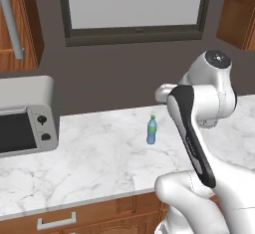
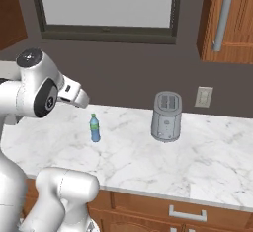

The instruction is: Place the drinks on the dining counter in a tight cluster.

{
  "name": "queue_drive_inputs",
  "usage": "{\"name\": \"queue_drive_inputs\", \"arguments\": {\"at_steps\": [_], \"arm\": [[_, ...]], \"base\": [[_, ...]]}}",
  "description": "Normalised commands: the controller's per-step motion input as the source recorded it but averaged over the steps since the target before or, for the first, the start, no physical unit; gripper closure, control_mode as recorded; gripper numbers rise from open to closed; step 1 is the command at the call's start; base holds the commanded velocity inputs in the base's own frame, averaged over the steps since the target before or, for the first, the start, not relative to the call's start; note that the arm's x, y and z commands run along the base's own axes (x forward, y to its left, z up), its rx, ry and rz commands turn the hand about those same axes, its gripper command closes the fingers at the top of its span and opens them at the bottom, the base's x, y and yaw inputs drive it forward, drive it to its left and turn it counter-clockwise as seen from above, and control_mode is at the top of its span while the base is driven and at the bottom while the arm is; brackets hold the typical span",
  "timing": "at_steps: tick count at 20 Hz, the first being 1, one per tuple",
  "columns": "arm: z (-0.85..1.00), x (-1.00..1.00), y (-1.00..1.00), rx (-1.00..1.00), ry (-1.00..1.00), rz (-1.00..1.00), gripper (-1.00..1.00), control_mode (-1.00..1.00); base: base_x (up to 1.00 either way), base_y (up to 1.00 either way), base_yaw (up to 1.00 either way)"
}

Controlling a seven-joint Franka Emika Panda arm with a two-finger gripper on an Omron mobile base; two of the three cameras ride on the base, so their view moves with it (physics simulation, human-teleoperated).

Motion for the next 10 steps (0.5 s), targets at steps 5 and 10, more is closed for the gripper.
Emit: {"name": "queue_drive_inputs", "arguments": {"at_steps": [5,10], "arm": [[0.01,0.36,0.0,0.0,0.14,0.07,-1.0,-1.0],[-0.14,0.02,0.0,0.0,0.01,0.05,-1.0,-1.0]], "base": [[0.0,0.0,0.0],[0.0,0.0,0.0]]}}
